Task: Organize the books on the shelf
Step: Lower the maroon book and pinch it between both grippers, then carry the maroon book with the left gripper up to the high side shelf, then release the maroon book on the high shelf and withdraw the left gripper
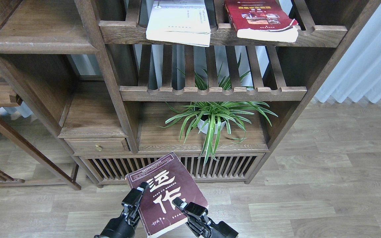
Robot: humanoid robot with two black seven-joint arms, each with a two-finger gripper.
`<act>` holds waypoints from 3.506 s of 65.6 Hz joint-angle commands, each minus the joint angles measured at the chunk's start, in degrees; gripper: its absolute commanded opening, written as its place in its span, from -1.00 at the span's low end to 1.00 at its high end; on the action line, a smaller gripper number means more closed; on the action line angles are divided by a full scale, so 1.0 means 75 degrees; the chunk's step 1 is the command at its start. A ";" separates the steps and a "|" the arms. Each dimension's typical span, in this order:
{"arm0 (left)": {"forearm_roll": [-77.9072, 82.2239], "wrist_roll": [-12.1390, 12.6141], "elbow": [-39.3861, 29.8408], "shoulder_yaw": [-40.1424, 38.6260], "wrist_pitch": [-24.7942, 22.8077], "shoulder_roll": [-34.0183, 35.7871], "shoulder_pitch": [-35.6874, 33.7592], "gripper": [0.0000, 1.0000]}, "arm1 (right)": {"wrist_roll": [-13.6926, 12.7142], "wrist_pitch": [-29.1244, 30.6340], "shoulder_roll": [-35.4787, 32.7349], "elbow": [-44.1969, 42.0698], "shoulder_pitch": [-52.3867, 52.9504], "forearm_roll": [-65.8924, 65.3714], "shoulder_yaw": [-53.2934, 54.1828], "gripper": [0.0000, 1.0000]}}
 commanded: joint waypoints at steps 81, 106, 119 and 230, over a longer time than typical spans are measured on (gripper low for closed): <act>0.0130 0.1336 -0.1926 -0.2924 0.0000 0.2377 0.0522 -0.84 | 0.0012 0.0001 0.0001 -0.0030 0.0081 -0.0831 0.0758 0.99; 0.0540 0.3176 -0.3344 -0.5808 0.0000 0.2776 0.0968 -0.83 | 0.0001 0.0001 0.0001 -0.0066 0.0081 -0.0843 0.0899 0.99; 0.0540 0.4079 -0.4000 -0.7179 0.0000 0.2811 0.0886 -0.83 | 0.0001 0.0001 0.0001 -0.0101 0.0081 -0.0866 0.0911 0.99; 0.6903 0.4958 0.0874 -0.6266 0.0000 0.4733 -0.8876 -0.83 | -0.0011 0.0001 0.0001 -0.0101 -0.0013 -0.0878 0.0911 0.99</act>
